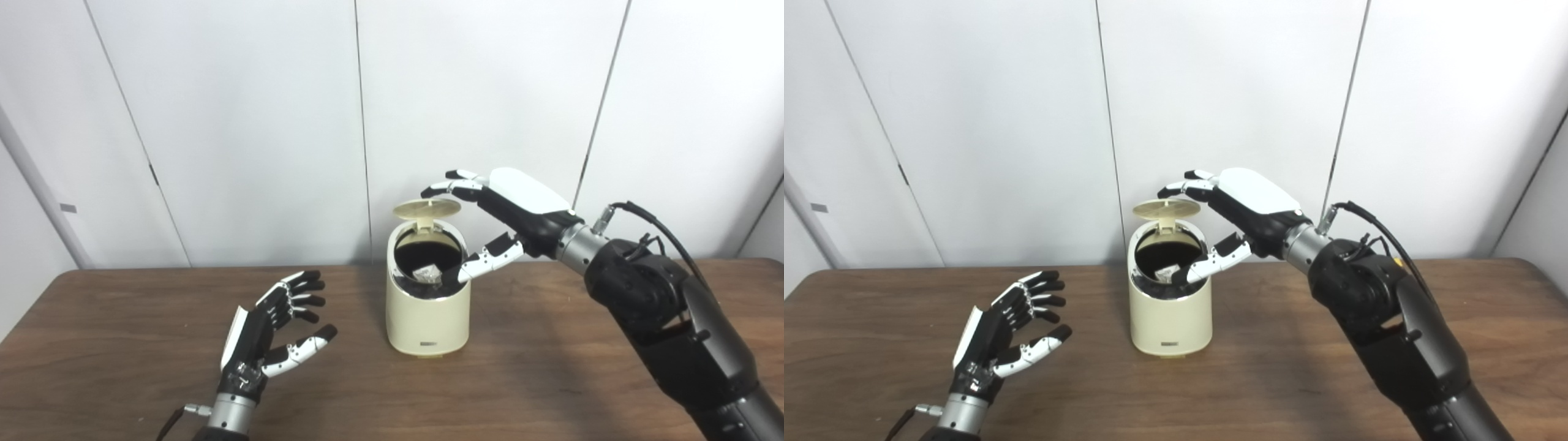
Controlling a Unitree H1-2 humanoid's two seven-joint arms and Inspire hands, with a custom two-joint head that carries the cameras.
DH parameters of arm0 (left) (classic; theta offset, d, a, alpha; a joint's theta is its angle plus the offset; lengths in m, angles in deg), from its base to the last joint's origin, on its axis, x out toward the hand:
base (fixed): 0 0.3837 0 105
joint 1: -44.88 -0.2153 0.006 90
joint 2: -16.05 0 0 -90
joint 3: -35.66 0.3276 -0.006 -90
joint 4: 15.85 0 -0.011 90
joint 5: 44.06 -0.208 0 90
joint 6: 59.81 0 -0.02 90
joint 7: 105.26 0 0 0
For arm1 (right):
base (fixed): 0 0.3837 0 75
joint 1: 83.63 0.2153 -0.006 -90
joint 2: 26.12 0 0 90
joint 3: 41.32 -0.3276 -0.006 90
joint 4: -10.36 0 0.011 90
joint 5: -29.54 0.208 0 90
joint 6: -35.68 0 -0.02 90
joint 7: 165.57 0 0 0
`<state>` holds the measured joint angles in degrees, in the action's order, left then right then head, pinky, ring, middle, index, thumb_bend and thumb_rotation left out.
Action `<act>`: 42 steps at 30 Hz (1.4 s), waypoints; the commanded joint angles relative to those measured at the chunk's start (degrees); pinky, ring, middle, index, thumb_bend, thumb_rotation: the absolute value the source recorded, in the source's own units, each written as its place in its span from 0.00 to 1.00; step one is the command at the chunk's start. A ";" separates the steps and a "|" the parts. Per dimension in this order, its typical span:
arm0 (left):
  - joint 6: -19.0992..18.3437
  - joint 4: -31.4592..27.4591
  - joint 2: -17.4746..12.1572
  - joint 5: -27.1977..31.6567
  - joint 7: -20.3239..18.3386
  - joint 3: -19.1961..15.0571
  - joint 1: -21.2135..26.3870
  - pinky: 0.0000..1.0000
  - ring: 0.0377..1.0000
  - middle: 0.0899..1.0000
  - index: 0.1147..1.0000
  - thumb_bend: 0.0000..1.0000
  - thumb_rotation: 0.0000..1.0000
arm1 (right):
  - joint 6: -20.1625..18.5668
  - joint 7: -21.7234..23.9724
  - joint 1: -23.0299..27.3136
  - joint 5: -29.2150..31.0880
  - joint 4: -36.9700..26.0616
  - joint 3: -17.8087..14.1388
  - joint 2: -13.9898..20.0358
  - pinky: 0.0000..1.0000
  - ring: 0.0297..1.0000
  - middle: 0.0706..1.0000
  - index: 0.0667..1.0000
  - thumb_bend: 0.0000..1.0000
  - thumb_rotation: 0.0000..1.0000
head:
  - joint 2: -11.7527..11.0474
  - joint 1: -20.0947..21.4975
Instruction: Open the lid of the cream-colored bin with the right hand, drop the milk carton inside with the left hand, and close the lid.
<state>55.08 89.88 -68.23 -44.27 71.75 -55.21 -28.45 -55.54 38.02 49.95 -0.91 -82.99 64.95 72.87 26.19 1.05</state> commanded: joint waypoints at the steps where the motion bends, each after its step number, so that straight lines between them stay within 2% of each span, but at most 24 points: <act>1: 1.97 -0.56 0.00 0.06 0.53 -0.59 2.52 0.57 0.66 0.73 0.77 0.65 0.17 | 0.85 0.08 2.60 0.69 -2.75 -1.09 0.58 0.84 0.96 0.86 0.83 0.77 0.49 | 0.15 -0.03; 18: 1.94 -0.72 0.19 -0.12 0.56 -1.01 2.36 0.58 0.67 0.73 0.77 0.64 0.18 | -1.99 4.49 0.30 -1.10 -8.27 -1.04 1.11 0.78 0.96 0.83 0.81 0.77 0.47 | 1.33 -0.40; 22: 1.97 -0.54 0.16 -0.27 0.61 -1.02 2.31 0.57 0.66 0.73 0.77 0.66 0.20 | -2.58 4.48 -0.57 -1.14 -7.68 -1.24 1.07 0.81 0.97 0.83 0.80 0.77 0.45 | 1.35 -0.52; 25: 1.98 -0.50 0.18 -0.17 0.57 -1.06 2.27 0.57 0.66 0.73 0.77 0.65 0.19 | -1.63 3.87 -0.81 -1.11 -6.64 -1.29 1.05 0.81 0.97 0.82 0.80 0.77 0.43 | 1.41 -0.46; 29: 1.98 -0.46 0.07 -0.31 0.66 -1.13 2.24 0.57 0.66 0.73 0.77 0.64 0.18 | -1.34 3.58 -0.36 -1.80 -5.81 -1.17 1.05 0.81 0.97 0.84 0.82 0.76 0.45 | 1.34 -0.46; 33: 1.97 -0.23 0.15 -0.08 0.52 -1.21 2.28 0.56 0.66 0.73 0.77 0.65 0.19 | -0.41 2.37 0.82 -2.08 -3.82 -1.41 0.77 0.84 0.98 0.84 0.82 0.74 0.48 | 1.40 -0.49; 37: 1.91 -0.28 0.27 -0.85 0.93 -1.13 2.17 0.57 0.67 0.74 0.77 0.65 0.19 | 0.55 1.10 2.71 -1.67 -0.59 -1.63 0.53 0.86 0.98 0.86 0.83 0.74 0.47 | 1.37 -0.66; 42: 1.96 -0.20 0.39 -0.36 0.81 -1.22 2.39 0.58 0.66 0.73 0.76 0.64 0.16 | -1.09 0.84 4.97 -2.67 0.09 -1.62 0.07 0.89 0.99 0.87 0.83 0.75 0.47 | 1.40 -0.57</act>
<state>55.08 90.51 -67.68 -44.53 72.05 -56.09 -28.40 -55.82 39.64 51.62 -2.67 -82.85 64.12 72.57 27.51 0.44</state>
